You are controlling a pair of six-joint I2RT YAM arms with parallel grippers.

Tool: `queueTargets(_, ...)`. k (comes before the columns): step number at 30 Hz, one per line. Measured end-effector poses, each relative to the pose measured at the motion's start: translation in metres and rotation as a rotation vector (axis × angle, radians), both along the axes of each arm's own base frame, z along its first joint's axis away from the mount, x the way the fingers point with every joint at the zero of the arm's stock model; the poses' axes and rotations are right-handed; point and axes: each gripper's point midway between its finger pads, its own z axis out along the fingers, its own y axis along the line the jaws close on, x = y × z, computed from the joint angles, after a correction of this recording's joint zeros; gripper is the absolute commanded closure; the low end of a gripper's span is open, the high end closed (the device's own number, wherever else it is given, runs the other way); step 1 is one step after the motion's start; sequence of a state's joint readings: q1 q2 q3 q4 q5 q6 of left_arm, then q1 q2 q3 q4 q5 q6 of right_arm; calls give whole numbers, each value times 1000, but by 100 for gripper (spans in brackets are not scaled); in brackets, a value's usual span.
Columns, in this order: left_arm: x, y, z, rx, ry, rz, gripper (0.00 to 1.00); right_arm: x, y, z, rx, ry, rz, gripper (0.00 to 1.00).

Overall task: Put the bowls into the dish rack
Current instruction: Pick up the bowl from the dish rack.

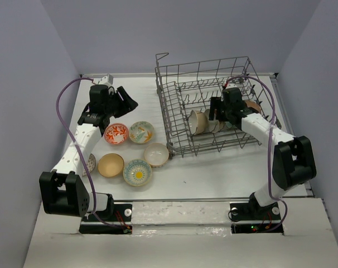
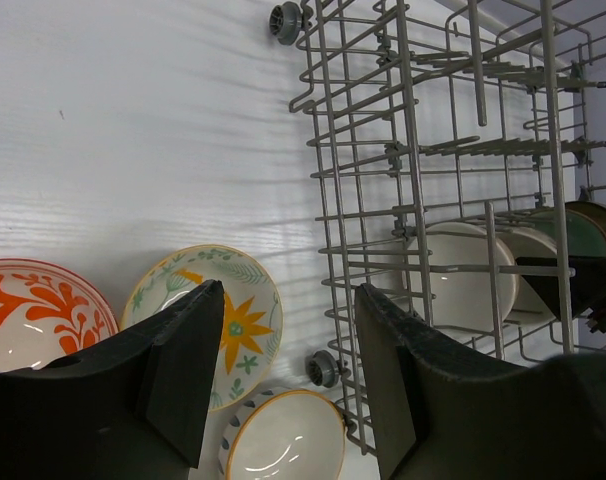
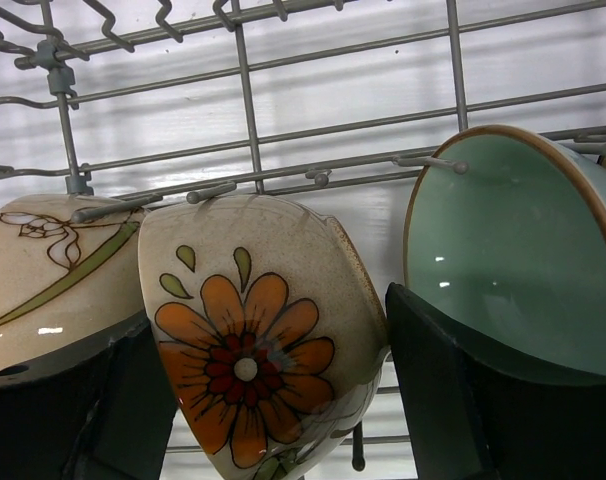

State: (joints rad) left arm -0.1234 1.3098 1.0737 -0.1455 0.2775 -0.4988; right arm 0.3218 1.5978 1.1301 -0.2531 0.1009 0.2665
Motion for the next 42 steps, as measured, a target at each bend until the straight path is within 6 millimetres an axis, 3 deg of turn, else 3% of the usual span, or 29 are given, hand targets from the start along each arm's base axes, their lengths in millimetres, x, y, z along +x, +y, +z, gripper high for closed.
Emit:
queueTargets(4, 0, 0, 0, 1, 1, 0, 36, 0, 0, 0, 4, 0, 3, 49)
queueTargets(7, 0, 0, 0, 1, 1, 0, 36, 0, -1, 0, 7, 0, 4, 62)
queueTargets(9, 0, 0, 0, 0, 1, 0, 36, 0, -1, 0, 6, 0, 5, 76)
queueTargets(15, 0, 0, 0, 1, 1, 0, 36, -5, -2, 3, 8, -3, 7, 90)
queueTargets(42, 0, 0, 0, 0, 1, 0, 36, -25, -23, 9, -45, 39, -123, 96)
